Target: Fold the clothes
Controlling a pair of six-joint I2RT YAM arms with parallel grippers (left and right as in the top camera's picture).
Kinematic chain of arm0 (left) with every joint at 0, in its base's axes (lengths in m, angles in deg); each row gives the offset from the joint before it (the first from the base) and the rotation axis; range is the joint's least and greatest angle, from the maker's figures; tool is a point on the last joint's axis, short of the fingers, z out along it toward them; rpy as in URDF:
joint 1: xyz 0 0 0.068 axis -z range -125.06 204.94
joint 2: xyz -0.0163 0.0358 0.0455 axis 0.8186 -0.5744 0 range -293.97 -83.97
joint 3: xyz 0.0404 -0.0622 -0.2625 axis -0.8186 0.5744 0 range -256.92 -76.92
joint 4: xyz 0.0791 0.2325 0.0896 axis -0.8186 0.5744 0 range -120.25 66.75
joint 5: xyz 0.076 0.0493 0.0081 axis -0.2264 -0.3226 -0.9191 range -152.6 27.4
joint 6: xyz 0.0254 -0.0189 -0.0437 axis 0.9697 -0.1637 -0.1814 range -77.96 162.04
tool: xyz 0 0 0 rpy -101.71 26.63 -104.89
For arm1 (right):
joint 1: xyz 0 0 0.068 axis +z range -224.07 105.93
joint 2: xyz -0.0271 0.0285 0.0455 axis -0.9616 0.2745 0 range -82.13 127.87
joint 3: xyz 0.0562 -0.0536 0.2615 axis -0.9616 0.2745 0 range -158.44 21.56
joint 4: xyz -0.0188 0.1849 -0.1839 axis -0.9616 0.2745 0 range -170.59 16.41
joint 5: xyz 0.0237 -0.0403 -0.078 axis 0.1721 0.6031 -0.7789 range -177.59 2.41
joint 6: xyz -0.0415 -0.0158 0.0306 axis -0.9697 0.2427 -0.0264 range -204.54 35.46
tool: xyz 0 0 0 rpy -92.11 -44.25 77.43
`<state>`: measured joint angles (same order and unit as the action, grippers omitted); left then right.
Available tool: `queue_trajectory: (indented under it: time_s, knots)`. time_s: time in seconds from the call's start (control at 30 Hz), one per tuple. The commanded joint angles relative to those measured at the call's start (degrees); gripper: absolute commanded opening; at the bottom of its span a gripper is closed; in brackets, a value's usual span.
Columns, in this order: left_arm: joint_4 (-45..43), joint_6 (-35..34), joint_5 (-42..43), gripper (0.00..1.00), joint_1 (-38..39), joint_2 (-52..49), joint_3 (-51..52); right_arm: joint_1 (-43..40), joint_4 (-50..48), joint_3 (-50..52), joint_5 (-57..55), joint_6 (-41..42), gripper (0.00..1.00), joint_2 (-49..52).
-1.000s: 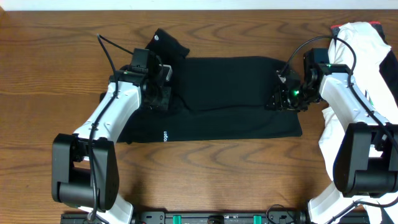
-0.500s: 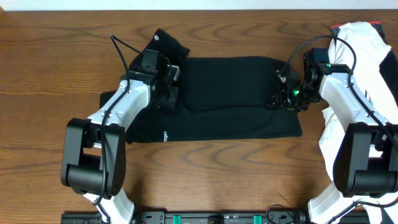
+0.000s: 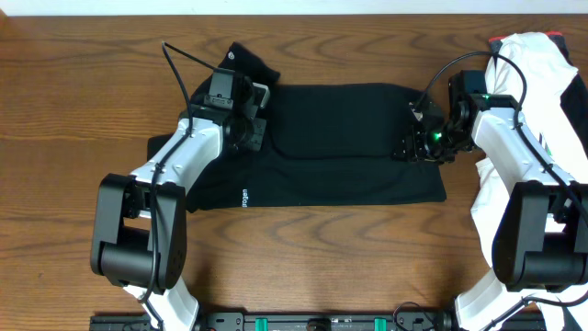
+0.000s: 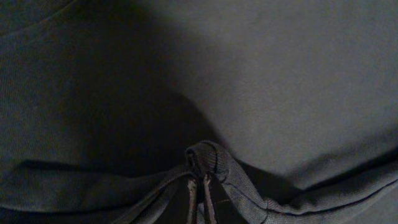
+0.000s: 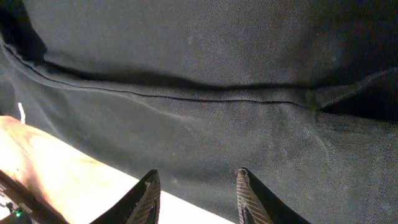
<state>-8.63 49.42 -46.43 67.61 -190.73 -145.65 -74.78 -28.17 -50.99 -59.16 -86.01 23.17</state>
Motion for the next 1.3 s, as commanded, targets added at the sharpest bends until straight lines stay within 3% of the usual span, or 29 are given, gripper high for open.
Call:
queue_trajectory:
  time_s: [0.0, 0.07, 0.17, 0.23, 0.37, 0.53, 0.63, 0.67, 0.73, 0.8, 1.0, 1.27]
  knots:
    - [-0.09, 3.39, -0.13, 0.06, 1.18, -0.74, -0.11, 0.35, -0.15, -0.35, -0.17, 0.81, 0.39, -0.48]
    - [0.35, 3.54, -0.13, 0.15, 1.7, -0.74, -0.11, 0.35, -0.15, -0.35, -0.17, 0.81, 0.38, -0.48]
    - [1.53, 3.52, -0.13, 0.48, 2.16, -0.74, -0.11, 0.35, -0.07, -0.35, -0.15, 0.83, 0.38, -0.48]
    - [2.89, 3.52, -0.44, 0.63, 2.19, -0.74, -0.11, 0.35, 0.17, -0.35, -0.15, 0.83, 0.38, -0.48]
    - [6.58, 0.85, -4.63, 0.85, 1.68, -0.55, -0.31, 0.35, 0.7, -0.35, -0.17, 0.81, 0.38, -0.48]
    - [12.04, -1.27, -5.33, 0.79, -0.15, 2.27, -0.52, 0.35, 0.7, -0.35, -0.17, 0.81, 0.38, -0.48]
    - [13.49, -2.16, -5.27, 0.67, -1.42, 5.14, -0.52, 0.35, 0.66, -0.35, -0.17, 0.81, 0.38, -0.48]
    - [13.97, -2.12, -5.29, 0.58, -1.75, 6.05, -0.52, 0.35, 0.61, -0.35, -0.17, 0.81, 0.38, -0.48]
    - [14.97, -2.16, -5.27, 0.29, -2.38, 7.43, -0.52, 0.35, 0.52, -0.35, -0.17, 0.81, 0.38, -0.48]
    - [16.13, -2.12, -5.27, 0.07, -2.6, 7.5, -0.46, 0.35, 0.46, -0.35, -0.17, 0.79, 0.38, -0.48]
    - [15.76, -2.05, -5.29, 0.06, -2.62, 3.41, 1.75, 0.35, 0.09, -0.35, -0.15, 0.81, 0.38, -0.48]
    - [8.59, -1.64, -6.84, 0.06, -2.62, -1.99, 2.64, 0.35, 0.07, -0.35, -0.17, 0.81, 0.39, -0.48]
